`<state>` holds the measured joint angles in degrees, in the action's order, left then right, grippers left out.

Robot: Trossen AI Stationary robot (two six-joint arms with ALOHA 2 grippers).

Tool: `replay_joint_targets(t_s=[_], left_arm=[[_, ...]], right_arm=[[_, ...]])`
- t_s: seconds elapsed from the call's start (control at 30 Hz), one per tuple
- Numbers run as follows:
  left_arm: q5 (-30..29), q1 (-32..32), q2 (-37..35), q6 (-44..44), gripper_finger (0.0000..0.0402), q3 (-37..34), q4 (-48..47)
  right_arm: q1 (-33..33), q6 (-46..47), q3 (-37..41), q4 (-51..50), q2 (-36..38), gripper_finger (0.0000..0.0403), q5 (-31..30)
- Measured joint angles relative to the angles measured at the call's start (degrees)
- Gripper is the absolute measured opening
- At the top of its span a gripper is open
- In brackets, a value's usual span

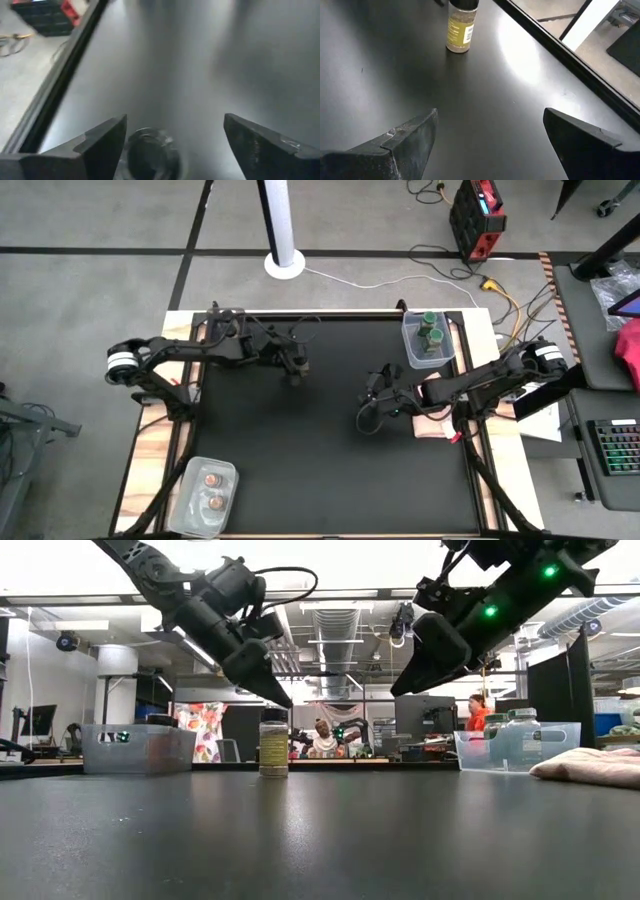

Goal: Sort spices by type
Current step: Put the black spice bottle into the black bin

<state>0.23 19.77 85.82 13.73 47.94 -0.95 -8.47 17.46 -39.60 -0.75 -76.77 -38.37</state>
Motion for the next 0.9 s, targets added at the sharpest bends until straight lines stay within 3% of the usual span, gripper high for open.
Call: replay_joint_targets(t_s=[0.1, 0.3, 0.57, 0.73, 0.9], left_arm=[[0.14, -0.06, 0.0, 0.14, 0.0337, 0.0, -0.11], [-8.65, 0.02, -0.02, -1.09, 0.0374, 0.0, -0.59], [-2.32, 0.39, 3.14, -0.98, 0.0379, 0.02, -0.86], [-3.76, 0.81, 6.77, -1.18, 0.0362, 0.02, 2.47], [-3.57, 0.74, 7.18, -1.36, 0.0301, 0.02, 3.87]], right_arm=[[0.0, 0.18, 0.03, 0.07, 0.0, 0.0354, -0.02], [0.0, 0.72, 0.03, 0.14, 0.0, 0.0354, 0.0], [0.0, 0.68, 0.1, 0.13, 0.0, 0.0354, -0.01], [0.0, 0.73, 0.33, 0.09, 0.0, 0.0354, 0.0], [0.0, 1.0, 0.57, 0.02, 0.0, 0.0354, -0.01]])
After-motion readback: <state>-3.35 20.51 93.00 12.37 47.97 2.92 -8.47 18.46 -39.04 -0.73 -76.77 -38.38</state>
